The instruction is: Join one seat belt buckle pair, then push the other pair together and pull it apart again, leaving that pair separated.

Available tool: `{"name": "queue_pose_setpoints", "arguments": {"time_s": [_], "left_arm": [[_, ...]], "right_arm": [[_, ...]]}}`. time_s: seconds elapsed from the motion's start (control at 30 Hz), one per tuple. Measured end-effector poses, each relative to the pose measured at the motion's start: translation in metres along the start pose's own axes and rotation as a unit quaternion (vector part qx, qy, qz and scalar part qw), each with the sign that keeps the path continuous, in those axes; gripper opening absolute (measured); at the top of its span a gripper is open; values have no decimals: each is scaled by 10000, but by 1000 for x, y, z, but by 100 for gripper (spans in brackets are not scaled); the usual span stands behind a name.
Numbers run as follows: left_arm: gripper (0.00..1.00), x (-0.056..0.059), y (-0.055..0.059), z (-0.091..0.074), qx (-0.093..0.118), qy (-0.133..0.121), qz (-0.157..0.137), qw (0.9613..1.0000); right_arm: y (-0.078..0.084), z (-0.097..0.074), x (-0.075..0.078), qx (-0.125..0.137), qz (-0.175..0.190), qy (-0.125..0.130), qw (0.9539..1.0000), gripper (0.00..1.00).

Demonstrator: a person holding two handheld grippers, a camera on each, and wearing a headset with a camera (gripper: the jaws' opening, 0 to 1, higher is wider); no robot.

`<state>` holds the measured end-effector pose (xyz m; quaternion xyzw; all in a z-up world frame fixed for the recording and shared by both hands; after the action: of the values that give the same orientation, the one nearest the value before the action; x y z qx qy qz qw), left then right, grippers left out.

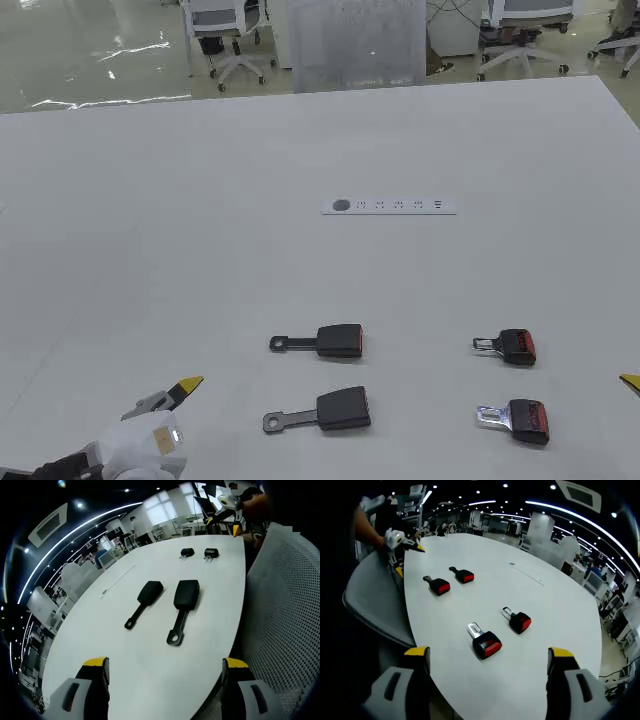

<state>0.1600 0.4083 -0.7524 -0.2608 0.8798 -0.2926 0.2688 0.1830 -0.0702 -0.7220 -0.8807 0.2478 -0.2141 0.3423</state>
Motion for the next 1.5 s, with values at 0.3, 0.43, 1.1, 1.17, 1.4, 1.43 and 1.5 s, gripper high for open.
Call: {"name": "queue_pose_setpoints", "arguments": {"time_s": [0.3, 0.43, 1.1, 1.17, 1.4, 1.43, 1.5], "left_arm": [[100, -1, 1, 0, -44, -24, 38, 10000], [100, -1, 1, 0, -51, -30, 40, 10000], [96, 3, 3, 2, -253, 61, 113, 9996], [92, 1, 2, 0, -261, -5, 130, 9996], [97, -1, 1, -2, -219, 0, 82, 9997], [97, -3, 1, -3, -207, -6, 84, 9998], [96, -5, 0, -5, -149, -13, 208, 9997]], "right_arm": [[-1, -3, 1, -17, -58, -5, 10000, 100], [-1, -4, 3, -4, -84, 16, 10000, 100], [-6, 3, 5, 54, -174, -21, 9998, 98], [-7, 5, 5, 58, -147, -48, 9999, 97], [-4, 9, 2, -87, -358, -148, 9992, 94], [-4, 10, 2, -116, -382, -148, 9991, 93], [-3, 9, 1, -145, -362, -233, 9990, 88]]}}
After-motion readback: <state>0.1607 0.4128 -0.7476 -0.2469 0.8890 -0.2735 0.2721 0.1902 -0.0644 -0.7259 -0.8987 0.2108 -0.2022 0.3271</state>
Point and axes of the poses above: the centre of the closed fingertips' face, and the gripper's own axes: z roughly forward along the fingers, x roughly to its right, y roughly out of its underside, the point moved 7 cm from there along -z, roughly backward along the fingers, and after that the axes turned 3 degrees about -z, right-handed, at the moved point
